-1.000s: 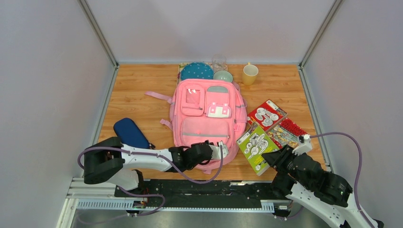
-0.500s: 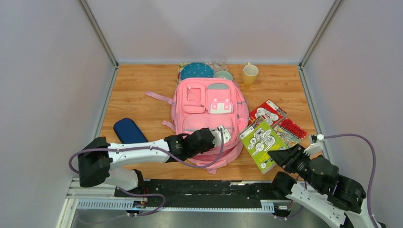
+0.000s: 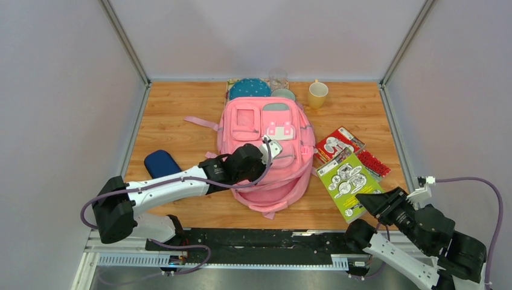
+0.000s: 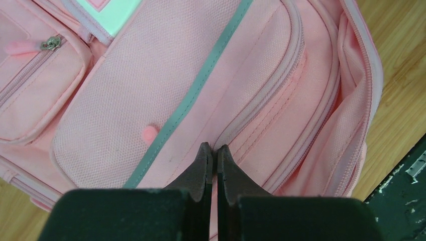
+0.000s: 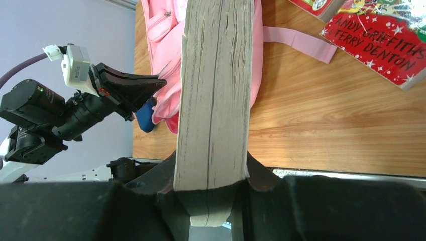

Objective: Pack the student bag
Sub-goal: Place the book in the student bag.

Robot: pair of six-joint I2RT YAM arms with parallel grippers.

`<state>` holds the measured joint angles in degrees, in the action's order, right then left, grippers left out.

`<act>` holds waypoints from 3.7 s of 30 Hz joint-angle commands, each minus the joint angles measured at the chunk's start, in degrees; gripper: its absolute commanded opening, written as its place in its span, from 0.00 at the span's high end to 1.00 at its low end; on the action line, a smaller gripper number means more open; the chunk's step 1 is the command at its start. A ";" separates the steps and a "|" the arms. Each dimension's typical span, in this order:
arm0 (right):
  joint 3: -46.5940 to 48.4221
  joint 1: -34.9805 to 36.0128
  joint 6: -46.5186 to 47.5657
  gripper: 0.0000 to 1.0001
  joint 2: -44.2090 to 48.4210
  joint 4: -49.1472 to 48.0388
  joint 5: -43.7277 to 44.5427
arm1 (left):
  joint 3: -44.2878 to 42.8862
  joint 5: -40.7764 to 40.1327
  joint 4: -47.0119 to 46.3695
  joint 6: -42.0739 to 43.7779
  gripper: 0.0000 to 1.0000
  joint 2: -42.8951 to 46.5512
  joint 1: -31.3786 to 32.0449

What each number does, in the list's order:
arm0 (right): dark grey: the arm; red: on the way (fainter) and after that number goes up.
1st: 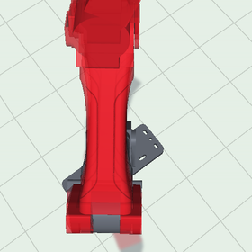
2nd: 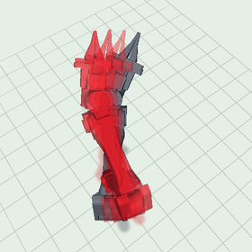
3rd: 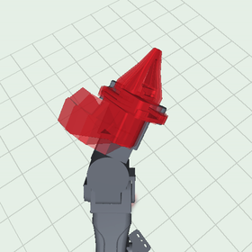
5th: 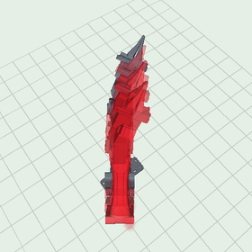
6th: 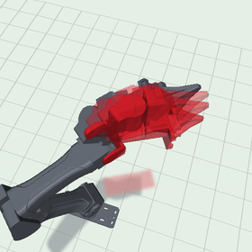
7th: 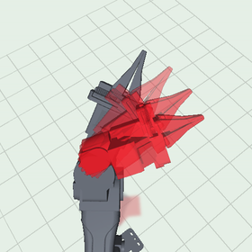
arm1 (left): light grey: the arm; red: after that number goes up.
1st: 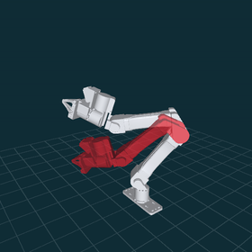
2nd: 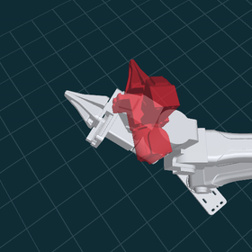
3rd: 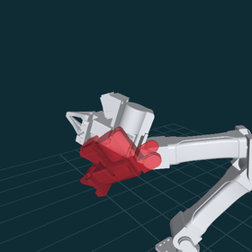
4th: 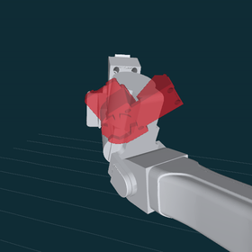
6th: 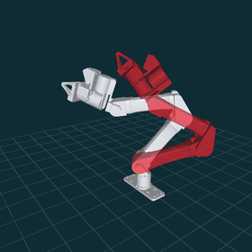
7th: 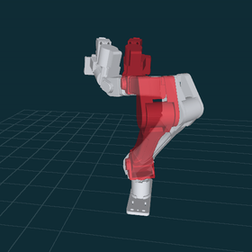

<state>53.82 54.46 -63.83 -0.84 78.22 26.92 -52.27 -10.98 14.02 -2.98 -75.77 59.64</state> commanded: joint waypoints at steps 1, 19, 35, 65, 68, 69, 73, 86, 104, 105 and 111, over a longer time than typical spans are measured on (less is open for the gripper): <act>1.38 0.04 -4.45 1.00 4.36 -1.57 -1.05 | -4.59 -2.64 -4.18 -6.42 1.00 3.08 -2.33; -22.62 0.04 -16.93 1.00 4.53 -35.49 -14.79 | -4.16 -0.71 -7.51 -13.27 1.00 5.01 -2.33; -41.67 0.04 -15.36 1.00 3.83 -67.47 -10.58 | -4.06 3.77 -11.12 -16.70 1.00 8.44 -2.33; -35.81 0.12 -12.63 1.00 -46.16 -111.14 -3.54 | -5.47 15.55 -13.67 -21.36 1.00 11.69 -2.33; -33.79 0.12 -11.49 1.00 -51.70 -113.19 -3.18 | -6.26 16.43 -13.76 -21.45 1.00 11.61 -2.33; -32.39 0.12 -10.62 1.00 -53.02 -114.15 -3.62 | -6.44 16.78 -13.76 -21.45 1.00 11.69 -2.33; -31.15 0.04 -7.28 1.00 -61.18 -122.74 -3.89 | -6.88 17.75 -13.76 -20.84 1.00 12.13 -2.24; -32.45 -0.23 -12.19 0.85 -64.47 -103.89 -1.43 | -0.74 13.10 -11.12 -18.38 1.00 17.49 -2.42; -39.23 -0.58 -15.27 0.49 -54.10 -96.59 -12.94 | 5.51 11.07 -11.38 -18.64 1.00 21.89 -3.74; -39.23 -0.58 -15.27 0.65 -52.79 -96.50 -12.94 | 5.34 11.16 -11.65 -18.72 1.00 21.80 -3.74; -36.95 -0.58 -14.92 1.00 -52.68 -94.65 -11.36 | 5.16 11.16 -12.26 -19.25 1.00 21.54 -3.83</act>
<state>14.28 53.93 -78.26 -53.65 -15.92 14.24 -44.91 1.23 9.10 -22.02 -55.46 56.49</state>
